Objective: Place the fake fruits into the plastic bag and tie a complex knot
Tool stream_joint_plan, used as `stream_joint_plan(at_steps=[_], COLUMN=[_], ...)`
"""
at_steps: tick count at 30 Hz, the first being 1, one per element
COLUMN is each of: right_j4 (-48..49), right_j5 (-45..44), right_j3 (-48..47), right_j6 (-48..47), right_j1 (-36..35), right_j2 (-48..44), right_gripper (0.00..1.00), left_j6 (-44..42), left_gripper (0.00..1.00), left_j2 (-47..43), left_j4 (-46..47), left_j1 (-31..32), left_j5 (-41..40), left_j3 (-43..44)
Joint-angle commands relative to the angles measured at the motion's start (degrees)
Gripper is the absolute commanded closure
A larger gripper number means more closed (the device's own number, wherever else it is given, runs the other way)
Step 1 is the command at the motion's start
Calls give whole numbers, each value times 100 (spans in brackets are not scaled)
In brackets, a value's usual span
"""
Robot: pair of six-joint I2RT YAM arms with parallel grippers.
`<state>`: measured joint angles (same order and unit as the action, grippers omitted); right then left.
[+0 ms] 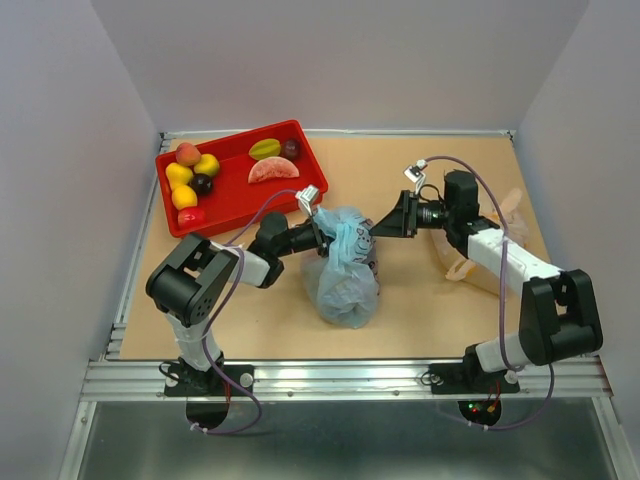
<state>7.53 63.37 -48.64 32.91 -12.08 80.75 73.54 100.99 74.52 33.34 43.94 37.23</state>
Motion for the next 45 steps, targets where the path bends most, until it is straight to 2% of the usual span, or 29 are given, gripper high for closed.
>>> stream_joint_plan(at_steps=[1,7,10,11,12,13,14,15,16,20,28,34,37,42,45], right_j4=[591,618,609,601,592,540,522,513,513,513,775,1654,1979,2060,2042], right_j5=[-141,-334,-474,-527,-580,-737,-808,-826,-783,-660,-756,-817,-888,-757,-319], right_j3=[-260,-75,-23,-5,-5,-14,-31,-66,-93,-172,-119,83,22,-154,-408], right_j6=[304,181,120,146,137,163,172,181,190,234,488,1042,1156,1008,718], right_j1=[-224,-971,-1218,-1236,-1236,-1236,-1244,-1236,-1236,-1245,-1420,-1631,-1780,-1798,-1816], right_j2=[283,223,143,143,143,134,160,178,204,248,485,547,652,784,951], right_gripper=[61,83,87,84,75,52,45,43,36,26,25,25,23,23,22], left_j6=[-103,-24,-24,-6,-6,-6,-6,-15,3,-24,591,600,521,214,47], left_gripper=[100,100,100,100,100,100,100,100,100,100,100,100,100,100,100], left_j2=[-18,131,193,210,219,237,246,246,246,211,351,316,342,334,360], left_j4=[2893,2893,2910,2919,2928,2936,2954,2954,2963,2980,3859,3807,3650,3561,3367], left_j1=[76,76,102,111,111,128,137,155,155,164,409,454,454,419,480], left_j5=[62,0,-43,-61,-70,-70,-53,-61,-61,-44,36,-88,-202,-27,280], left_j3=[170,433,478,487,487,487,478,460,443,408,785,829,567,399,407])
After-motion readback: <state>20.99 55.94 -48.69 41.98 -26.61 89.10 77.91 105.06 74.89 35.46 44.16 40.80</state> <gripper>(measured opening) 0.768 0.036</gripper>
